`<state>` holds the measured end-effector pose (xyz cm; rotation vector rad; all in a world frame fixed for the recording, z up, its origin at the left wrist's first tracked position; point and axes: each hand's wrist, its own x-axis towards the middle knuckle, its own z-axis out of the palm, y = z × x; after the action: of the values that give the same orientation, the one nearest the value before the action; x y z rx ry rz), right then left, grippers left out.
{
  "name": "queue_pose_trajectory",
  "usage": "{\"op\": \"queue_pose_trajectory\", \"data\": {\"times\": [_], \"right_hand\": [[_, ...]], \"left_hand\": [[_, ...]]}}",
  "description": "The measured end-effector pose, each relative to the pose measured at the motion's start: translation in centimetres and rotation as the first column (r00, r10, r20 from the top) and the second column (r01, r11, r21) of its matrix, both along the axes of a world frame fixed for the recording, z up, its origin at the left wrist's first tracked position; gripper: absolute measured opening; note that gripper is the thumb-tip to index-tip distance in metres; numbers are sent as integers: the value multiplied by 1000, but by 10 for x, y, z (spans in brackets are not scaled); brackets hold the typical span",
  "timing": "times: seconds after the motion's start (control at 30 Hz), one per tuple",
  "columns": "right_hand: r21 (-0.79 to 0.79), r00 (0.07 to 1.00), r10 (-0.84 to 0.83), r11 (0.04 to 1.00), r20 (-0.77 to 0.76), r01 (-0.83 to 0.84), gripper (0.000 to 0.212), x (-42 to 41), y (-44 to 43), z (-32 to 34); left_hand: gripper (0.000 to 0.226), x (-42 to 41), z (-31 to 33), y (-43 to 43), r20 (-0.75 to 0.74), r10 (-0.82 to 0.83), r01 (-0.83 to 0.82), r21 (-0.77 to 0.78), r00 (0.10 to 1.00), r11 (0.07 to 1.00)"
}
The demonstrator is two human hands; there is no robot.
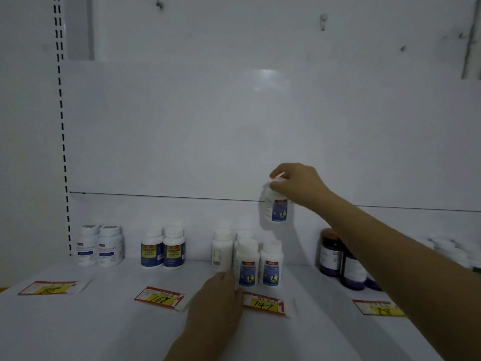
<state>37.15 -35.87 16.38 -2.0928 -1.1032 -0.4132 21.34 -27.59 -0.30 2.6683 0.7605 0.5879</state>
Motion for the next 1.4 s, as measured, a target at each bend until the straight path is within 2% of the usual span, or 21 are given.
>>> {"op": "queue_pose_trajectory", "data": {"times": [0.1,0.17,0.23,0.3,0.37,0.5,0.6,0.97,1.2,1.4], "right_hand": [[78,995,67,995,-67,-62,21,-18,-21,13],[100,977,135,988,-164,-119,23,-29,-32,8],[86,952,194,980,-237,-179,28,-37,-37,-7],[62,933,232,973,-277,-223,29,-43,-36,-30],[67,923,240,971,-300,-231,29,-47,-30,-51],[197,873,317,945,-371,-260,33,-46,-27,-78],[300,810,407,906,-422,-299,27,-43,-30,-93],[337,809,435,888,-395,-313,28,-35,-30,-105],[347,842,402,895,-358,-280,26,-37,-25,-102],[402,783,465,865,-414,-301,22,-35,-32,-98]], "left_hand": [[45,-1,8,-6,168,-17,23,-36,986,999],[54,2,11,-6,314,-56,110,-156,948,982],[57,5,14,-7,406,-122,268,-325,906,907],[51,6,16,-10,413,-180,354,-398,893,846],[41,6,16,-12,424,-197,373,-385,884,845],[38,5,15,-10,453,-190,388,-396,871,832],[35,8,13,-7,451,-190,391,-409,872,825],[38,10,7,-4,445,-211,408,-413,870,814],[40,4,13,-12,502,-145,350,-341,852,872],[38,4,17,-12,518,-231,507,-489,824,710]]}}
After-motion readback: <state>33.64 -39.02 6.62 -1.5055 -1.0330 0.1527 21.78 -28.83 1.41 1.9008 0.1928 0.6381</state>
